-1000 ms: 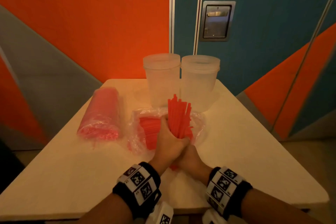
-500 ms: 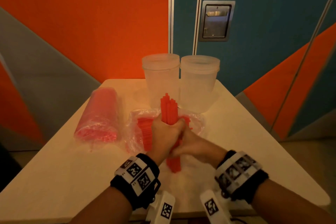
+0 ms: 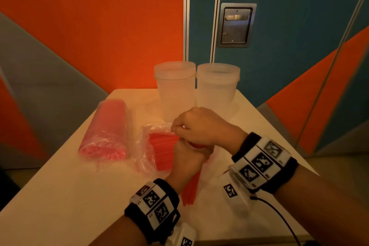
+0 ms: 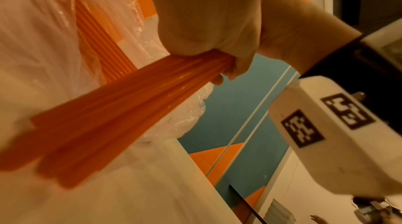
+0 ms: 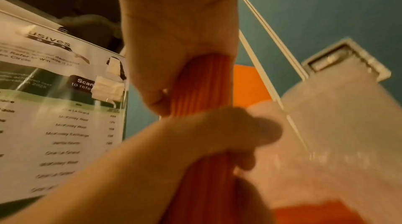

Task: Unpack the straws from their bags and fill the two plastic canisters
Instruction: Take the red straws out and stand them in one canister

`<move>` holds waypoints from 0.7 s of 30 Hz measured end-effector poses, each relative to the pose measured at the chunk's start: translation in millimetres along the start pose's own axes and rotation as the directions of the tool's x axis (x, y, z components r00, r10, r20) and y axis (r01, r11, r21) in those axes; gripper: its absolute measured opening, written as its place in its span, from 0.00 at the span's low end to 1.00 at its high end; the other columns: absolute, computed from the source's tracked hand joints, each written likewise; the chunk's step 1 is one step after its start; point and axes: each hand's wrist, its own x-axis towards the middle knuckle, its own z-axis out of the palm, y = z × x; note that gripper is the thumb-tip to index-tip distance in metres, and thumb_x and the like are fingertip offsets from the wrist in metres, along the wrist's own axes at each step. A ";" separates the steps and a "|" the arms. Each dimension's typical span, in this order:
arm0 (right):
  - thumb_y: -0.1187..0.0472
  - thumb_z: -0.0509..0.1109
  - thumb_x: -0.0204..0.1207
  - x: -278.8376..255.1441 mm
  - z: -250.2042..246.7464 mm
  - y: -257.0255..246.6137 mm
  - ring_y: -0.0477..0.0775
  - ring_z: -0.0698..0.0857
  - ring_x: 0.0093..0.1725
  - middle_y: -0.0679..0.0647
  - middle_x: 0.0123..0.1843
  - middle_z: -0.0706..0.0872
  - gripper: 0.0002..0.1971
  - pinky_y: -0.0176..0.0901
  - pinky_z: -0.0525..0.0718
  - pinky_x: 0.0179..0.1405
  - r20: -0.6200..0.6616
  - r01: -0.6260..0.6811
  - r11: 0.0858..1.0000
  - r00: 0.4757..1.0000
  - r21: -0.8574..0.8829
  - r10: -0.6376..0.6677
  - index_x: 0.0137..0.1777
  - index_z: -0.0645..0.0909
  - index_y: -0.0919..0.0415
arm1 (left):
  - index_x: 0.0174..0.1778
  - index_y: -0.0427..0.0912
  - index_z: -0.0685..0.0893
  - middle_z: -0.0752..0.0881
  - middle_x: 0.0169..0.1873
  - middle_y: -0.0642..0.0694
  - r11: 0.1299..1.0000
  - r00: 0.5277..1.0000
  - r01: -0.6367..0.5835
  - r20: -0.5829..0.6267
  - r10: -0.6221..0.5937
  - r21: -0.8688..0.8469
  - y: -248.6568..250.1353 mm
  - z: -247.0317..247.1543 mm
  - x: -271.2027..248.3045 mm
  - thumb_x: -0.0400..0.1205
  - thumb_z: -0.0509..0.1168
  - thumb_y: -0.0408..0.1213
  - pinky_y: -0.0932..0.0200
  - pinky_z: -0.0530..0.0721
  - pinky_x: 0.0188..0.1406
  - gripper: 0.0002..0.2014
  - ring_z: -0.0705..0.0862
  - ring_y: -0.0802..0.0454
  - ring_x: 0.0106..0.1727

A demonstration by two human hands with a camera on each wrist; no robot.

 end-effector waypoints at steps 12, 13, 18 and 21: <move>0.47 0.53 0.84 41.2 -36.7 8.7 0.52 0.84 0.54 0.56 0.55 0.88 0.23 0.44 0.78 0.58 -0.062 -0.079 0.751 0.986 0.655 0.158 0.55 0.85 0.61 | 0.35 0.45 0.77 0.82 0.24 0.54 0.999 0.992 0.028 -0.125 -0.033 -0.041 -0.5 -19.6 10.1 0.75 0.73 0.35 0.68 0.76 0.24 0.09 0.80 0.64 0.22; 0.49 0.54 0.84 58.5 -41.8 17.8 0.55 0.83 0.57 0.57 0.57 0.87 0.22 0.46 0.77 0.58 -0.141 -0.092 0.762 0.962 0.641 0.234 0.57 0.84 0.63 | 0.36 0.46 0.78 0.81 0.25 0.56 0.999 0.986 0.029 -0.162 -0.033 -0.028 -1.4 -24.4 13.1 0.74 0.73 0.36 0.68 0.76 0.25 0.09 0.80 0.65 0.23; 0.66 0.63 0.77 138.0 -29.3 58.0 0.62 0.60 0.79 0.60 0.79 0.64 0.29 0.55 0.67 0.75 -0.161 -0.220 0.972 0.959 0.086 0.231 0.78 0.60 0.62 | 0.36 0.45 0.77 0.81 0.25 0.47 0.992 0.965 0.127 -0.231 -0.126 -0.011 -4.0 -40.1 18.6 0.74 0.71 0.31 0.65 0.76 0.18 0.09 0.78 0.60 0.19; 0.71 0.63 0.74 157.5 -1.1 64.6 0.61 0.44 0.83 0.55 0.84 0.48 0.39 0.57 0.68 0.73 -0.137 -0.215 0.976 0.968 -0.032 0.209 0.82 0.46 0.61 | 0.35 0.44 0.76 0.79 0.24 0.46 0.993 0.963 0.118 -0.244 -0.119 -0.018 -2.6 -42.8 18.3 0.74 0.71 0.29 0.65 0.77 0.17 0.10 0.77 0.58 0.19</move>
